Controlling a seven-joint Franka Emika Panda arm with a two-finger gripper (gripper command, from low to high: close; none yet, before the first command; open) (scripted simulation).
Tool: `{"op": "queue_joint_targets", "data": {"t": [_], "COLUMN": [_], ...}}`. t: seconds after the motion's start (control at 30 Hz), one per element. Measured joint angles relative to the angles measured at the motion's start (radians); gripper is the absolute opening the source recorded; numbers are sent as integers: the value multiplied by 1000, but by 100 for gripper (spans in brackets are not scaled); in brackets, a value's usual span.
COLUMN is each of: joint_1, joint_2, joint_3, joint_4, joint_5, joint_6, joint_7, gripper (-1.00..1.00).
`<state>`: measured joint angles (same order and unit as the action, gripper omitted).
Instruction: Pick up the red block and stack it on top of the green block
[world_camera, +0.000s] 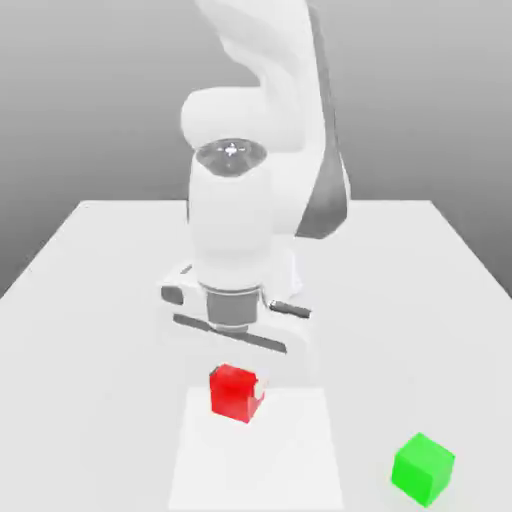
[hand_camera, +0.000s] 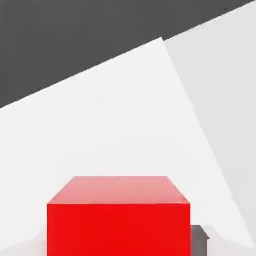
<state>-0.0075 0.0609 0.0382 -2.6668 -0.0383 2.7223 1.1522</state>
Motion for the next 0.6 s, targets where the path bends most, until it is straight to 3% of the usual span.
{"op": "queue_joint_targets", "data": {"t": [0.37,0.53,0.57,0.6], "joint_1": [179,222,228,228], "joint_2": [88,227,251,251], "joint_3": [157,147,139,139], "joint_4": [224,258,260,260], "joint_5": [-22,-81,-92,-92], "joint_6": [-137,-32,-10,-10], "joint_7": [-60,-27,-19,-19], "gripper": [-100,-100,100,100]}}
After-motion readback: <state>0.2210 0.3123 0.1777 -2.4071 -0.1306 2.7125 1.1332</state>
